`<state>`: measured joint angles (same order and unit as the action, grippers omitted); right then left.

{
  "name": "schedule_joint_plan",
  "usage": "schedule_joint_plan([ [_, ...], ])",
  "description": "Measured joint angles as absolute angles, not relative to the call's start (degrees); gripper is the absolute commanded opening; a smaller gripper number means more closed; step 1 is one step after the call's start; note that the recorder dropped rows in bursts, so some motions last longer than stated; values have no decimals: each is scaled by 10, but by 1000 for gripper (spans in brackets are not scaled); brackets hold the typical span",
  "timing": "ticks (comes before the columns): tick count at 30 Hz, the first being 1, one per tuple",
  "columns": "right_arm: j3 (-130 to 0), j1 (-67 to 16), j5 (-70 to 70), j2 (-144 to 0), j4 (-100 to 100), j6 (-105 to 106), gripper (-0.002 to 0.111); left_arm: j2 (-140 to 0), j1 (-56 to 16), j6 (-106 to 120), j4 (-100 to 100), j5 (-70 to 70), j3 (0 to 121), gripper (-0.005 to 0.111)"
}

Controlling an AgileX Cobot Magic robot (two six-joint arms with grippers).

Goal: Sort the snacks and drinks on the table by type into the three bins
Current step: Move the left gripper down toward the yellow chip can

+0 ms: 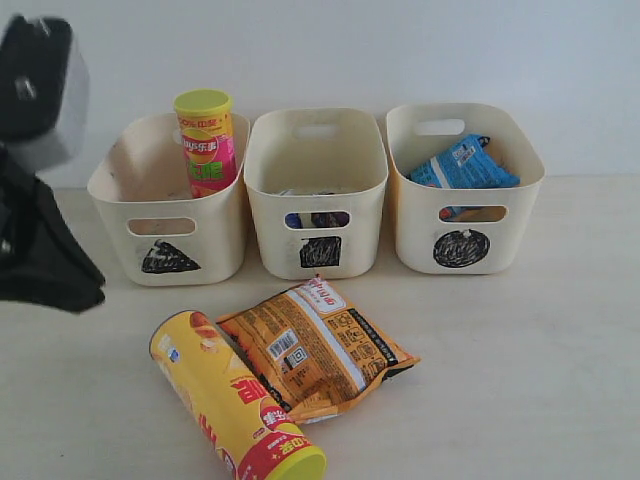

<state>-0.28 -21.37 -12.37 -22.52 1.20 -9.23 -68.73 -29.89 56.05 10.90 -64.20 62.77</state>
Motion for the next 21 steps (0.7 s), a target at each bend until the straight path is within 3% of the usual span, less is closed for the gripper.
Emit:
schedule_joint_plan([
  [2, -3, -214, -124, -225, 12, -94, 0, -702, -317, 614, 115, -645, 601, 22],
  [3, -3, -214, -124, -225, 13, -95, 0, -708, -323, 627, 115, -643, 591, 40],
  [5, -3, -214, -124, -225, 13, -95, 0, -728, -341, 659, 116, -620, 564, 63],
  [6, -3, -214, -124, -225, 13, -95, 0, -743, -356, 683, 116, -589, 548, 69],
  [13, -3, -214, -123, -225, 13, -95, 0, -878, -418, 805, 102, -411, 514, 84],
  [21, -3, -214, -120, -225, 13, -97, 0, -999, -427, 813, 40, -296, 513, 85],
])
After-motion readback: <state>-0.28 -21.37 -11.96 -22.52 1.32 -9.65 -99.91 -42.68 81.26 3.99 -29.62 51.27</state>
